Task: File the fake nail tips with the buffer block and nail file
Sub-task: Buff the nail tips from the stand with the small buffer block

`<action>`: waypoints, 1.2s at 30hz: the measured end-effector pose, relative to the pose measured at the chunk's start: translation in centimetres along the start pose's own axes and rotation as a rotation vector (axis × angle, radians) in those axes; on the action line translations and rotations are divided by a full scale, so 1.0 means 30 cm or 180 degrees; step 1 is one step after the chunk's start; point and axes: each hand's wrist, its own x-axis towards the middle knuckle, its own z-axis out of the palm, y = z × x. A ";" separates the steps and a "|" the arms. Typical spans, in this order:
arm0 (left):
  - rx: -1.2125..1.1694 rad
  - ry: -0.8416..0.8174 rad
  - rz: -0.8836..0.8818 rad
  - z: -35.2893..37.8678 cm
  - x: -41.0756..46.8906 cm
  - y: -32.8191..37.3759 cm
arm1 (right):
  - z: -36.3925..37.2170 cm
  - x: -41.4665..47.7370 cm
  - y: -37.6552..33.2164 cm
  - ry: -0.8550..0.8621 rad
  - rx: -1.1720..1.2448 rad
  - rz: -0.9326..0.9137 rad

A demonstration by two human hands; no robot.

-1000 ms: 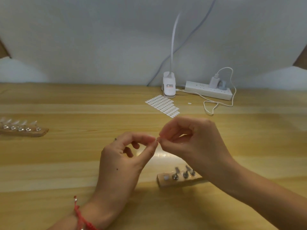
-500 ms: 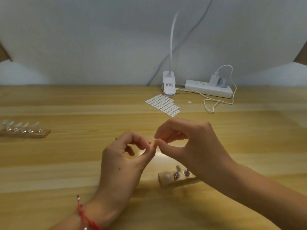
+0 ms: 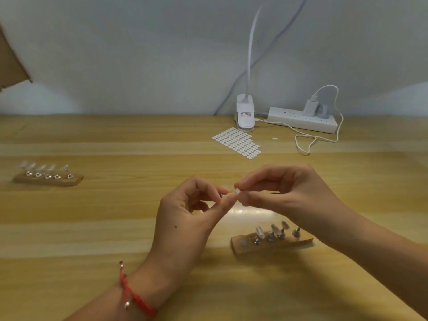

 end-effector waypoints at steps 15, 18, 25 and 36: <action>-0.0320 -0.0221 -0.0382 0.006 0.014 -0.015 | -0.117 0.083 0.002 -0.0032 -0.0098 0.0435; -0.0347 -0.0249 -0.0366 0.008 0.010 -0.013 | -0.069 0.039 -0.003 -0.0169 0.0193 0.0159; 0.0080 -0.0267 -0.0157 0.014 -0.005 -0.005 | 0.011 -0.007 0.043 0.0238 -0.0006 -0.0624; 0.0561 -0.0229 0.0146 0.009 -0.008 -0.009 | 0.024 -0.018 0.076 0.0334 -0.0196 -0.0818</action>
